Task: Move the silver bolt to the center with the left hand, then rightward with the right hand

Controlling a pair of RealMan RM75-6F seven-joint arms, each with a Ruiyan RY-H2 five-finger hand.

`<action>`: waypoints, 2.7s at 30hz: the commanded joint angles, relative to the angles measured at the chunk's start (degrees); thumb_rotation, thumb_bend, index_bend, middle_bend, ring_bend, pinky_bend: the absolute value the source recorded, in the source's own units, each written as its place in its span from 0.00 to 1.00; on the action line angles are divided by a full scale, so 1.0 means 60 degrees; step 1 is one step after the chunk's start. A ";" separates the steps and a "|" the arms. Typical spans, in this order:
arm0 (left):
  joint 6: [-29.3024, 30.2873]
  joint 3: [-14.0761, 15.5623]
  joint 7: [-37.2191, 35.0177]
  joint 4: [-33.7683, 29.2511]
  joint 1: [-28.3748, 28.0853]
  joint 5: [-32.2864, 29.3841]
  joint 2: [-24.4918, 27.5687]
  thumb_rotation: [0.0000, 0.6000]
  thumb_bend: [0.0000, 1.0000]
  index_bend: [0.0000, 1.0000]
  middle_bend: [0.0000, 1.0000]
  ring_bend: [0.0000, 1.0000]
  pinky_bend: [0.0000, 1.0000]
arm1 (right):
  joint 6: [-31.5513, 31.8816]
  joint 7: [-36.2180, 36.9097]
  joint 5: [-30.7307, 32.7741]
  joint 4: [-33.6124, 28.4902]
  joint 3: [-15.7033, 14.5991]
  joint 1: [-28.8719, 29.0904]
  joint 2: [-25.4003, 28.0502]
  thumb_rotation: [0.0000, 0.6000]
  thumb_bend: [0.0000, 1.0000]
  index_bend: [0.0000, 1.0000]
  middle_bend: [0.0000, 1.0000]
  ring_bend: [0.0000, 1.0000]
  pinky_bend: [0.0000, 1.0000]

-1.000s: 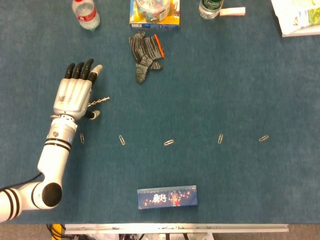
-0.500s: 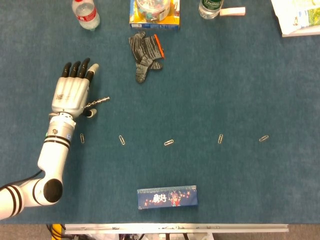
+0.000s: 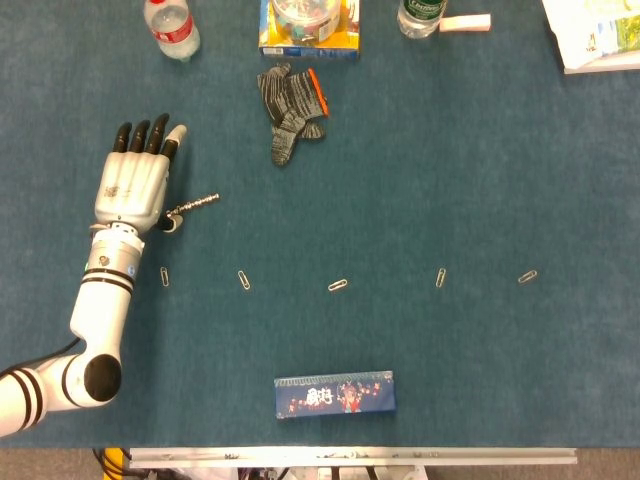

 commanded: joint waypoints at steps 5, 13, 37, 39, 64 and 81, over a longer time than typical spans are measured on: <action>-0.0191 0.0022 0.0068 0.0248 -0.0069 -0.0155 -0.0050 1.00 0.08 0.08 0.00 0.00 0.00 | -0.0009 -0.0021 0.0024 -0.0005 -0.0011 -0.0014 -0.0011 1.00 0.29 0.62 0.46 0.32 0.49; -0.0442 -0.0106 0.0108 0.0777 -0.0192 -0.0498 -0.0121 1.00 0.08 0.08 0.00 0.00 0.00 | -0.0033 0.0016 0.0025 0.0014 -0.0018 -0.0012 -0.0015 1.00 0.29 0.62 0.46 0.32 0.49; -0.1312 -0.0075 -0.1077 -0.1432 -0.0401 0.0201 0.1386 1.00 0.08 0.24 0.00 0.00 0.00 | 0.0169 0.0221 0.0036 -0.0060 0.0114 -0.0071 0.0174 1.00 0.29 0.62 0.46 0.32 0.49; -0.1288 -0.0038 -0.1057 -0.1564 -0.0423 0.0215 0.1469 1.00 0.08 0.26 0.00 0.00 0.00 | 0.0198 0.0237 0.0046 -0.0093 0.0148 -0.0075 0.0232 1.00 0.29 0.62 0.46 0.32 0.49; -0.1256 0.0384 -0.0490 -0.1153 -0.0908 -0.0695 0.0994 1.00 0.21 0.48 0.00 0.00 0.00 | 0.0126 0.0237 0.0104 -0.0182 0.0221 -0.0009 0.0377 1.00 0.29 0.62 0.46 0.32 0.49; -0.1346 0.0514 -0.0262 -0.1005 -0.1158 -0.1059 0.0826 1.00 0.29 0.48 0.00 0.00 0.00 | 0.0095 0.0287 0.0088 -0.0083 0.0156 -0.0021 0.0289 1.00 0.29 0.62 0.46 0.32 0.49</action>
